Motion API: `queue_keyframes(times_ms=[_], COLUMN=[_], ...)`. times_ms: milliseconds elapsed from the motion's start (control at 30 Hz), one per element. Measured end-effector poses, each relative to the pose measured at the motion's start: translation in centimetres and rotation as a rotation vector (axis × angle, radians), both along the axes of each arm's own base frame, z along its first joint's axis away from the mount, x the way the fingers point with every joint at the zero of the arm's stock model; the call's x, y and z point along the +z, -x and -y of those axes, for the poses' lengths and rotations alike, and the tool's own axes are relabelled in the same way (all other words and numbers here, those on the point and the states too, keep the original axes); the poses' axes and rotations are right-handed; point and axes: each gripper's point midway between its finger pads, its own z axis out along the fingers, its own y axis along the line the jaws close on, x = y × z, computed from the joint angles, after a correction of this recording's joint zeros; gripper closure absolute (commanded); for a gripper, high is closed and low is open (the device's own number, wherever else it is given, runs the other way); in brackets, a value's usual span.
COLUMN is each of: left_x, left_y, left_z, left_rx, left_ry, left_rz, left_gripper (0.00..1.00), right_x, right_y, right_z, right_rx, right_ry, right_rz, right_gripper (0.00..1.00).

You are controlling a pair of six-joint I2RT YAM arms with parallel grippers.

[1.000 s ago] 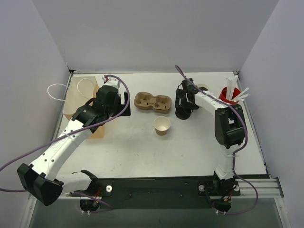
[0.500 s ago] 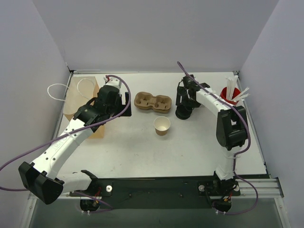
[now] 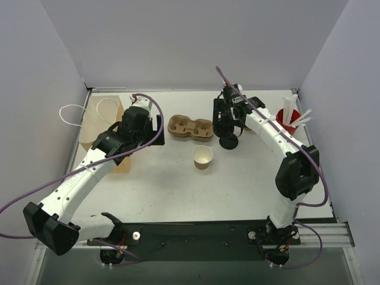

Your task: Pack the takeout coffee

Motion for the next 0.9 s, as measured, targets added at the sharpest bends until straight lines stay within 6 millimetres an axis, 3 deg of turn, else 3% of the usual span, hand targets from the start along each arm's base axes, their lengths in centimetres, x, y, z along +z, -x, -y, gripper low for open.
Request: queue_keyframes(times_ms=[233,400,733,900], left_x=[0.0,0.1,0.0,-0.1], left_y=[0.0,0.0,0.5,0.6], left_z=[-0.2,-0.4,-0.8,-0.9], left_rx=[0.009,0.019,0.031,0.031], left_ry=[-0.004,-0.005,-0.003,-0.004], left_rz=[0.002,0.004,0.006,0.005], left_gripper=[0.03,0.03,0.03,0.03], right_x=[0.9,0.7,0.1,-1.2], right_y=[3.9,6.0,8.2,8.5], right_z=[-5.6,-7.9,-9.4,-10.0], right_rx=[0.145,0.199,0.254,0.267], right_ry=[-0.007,-0.012,0.021,0.046], right_rz=[-0.017,-0.045,-0.077,-0.102], right_gripper=[0.37,0.37,0.37,0.37])
